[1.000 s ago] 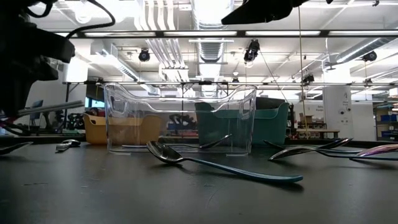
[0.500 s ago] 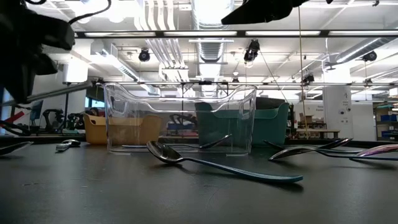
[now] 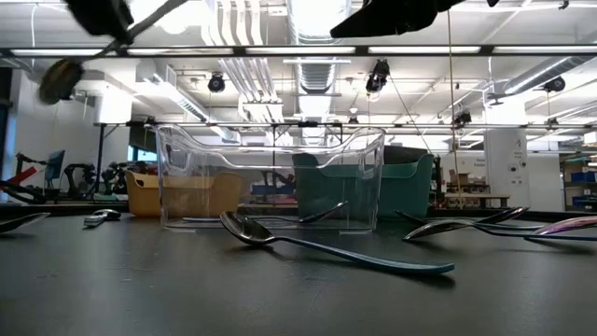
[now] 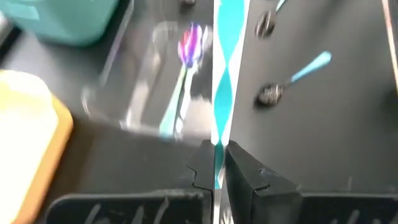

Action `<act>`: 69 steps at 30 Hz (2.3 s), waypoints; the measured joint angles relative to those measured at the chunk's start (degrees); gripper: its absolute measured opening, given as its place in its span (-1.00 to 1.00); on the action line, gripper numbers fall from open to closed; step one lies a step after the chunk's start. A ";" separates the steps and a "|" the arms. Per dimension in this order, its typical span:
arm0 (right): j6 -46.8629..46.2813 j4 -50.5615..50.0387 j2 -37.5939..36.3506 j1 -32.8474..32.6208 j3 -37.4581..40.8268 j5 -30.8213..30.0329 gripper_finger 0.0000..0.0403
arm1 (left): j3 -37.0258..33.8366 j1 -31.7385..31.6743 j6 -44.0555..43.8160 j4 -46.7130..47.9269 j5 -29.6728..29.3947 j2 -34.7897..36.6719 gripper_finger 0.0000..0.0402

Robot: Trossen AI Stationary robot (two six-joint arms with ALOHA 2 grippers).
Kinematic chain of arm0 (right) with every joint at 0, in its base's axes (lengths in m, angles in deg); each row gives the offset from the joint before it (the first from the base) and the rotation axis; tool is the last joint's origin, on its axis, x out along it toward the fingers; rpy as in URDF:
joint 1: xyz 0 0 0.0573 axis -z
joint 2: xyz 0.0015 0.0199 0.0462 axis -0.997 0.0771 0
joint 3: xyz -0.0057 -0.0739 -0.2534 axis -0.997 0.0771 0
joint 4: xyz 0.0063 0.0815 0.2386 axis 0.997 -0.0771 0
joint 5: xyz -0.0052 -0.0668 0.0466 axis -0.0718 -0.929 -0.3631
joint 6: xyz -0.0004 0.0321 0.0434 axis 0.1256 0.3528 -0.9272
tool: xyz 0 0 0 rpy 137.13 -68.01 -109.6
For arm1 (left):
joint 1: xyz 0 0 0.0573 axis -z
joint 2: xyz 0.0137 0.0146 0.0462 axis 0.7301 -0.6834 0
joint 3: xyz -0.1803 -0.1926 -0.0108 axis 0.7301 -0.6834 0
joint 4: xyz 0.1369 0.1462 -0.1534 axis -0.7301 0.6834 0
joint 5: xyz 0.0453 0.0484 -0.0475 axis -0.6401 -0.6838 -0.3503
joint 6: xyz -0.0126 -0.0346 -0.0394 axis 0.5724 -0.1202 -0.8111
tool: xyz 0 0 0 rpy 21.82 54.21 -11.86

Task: Sort silverware by color (type)
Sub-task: Put the blue patterned spoon into the green bin

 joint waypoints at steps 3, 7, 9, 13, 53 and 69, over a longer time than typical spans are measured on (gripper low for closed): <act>0.00 0.00 0.00 0.00 0.00 0.00 -0.79 | 1.16 0.00 4.49 -2.83 -1.36 0.00 -1.00; 0.05 0.35 0.00 0.00 0.00 1.90 -0.79 | 1.12 0.00 12.39 -10.24 -2.24 -0.02 -1.00; 0.32 1.23 0.00 0.00 0.00 3.57 -0.79 | 0.75 -0.01 16.92 -14.43 -2.67 -0.02 -1.00; 0.46 1.68 0.00 0.00 0.00 6.35 -0.79 | 0.49 -0.07 25.87 -22.29 -2.77 -0.11 -1.00; -10.45 12.57 0.00 0.00 0.00 23.78 -0.26 | -5.11 -9.94 46.56 -67.65 -2.60 -18.49 -1.00; -5.48 17.83 4.31 -0.02 0.00 24.71 0.05 | -0.34 -10.86 47.79 -67.63 -2.61 -27.70 -0.96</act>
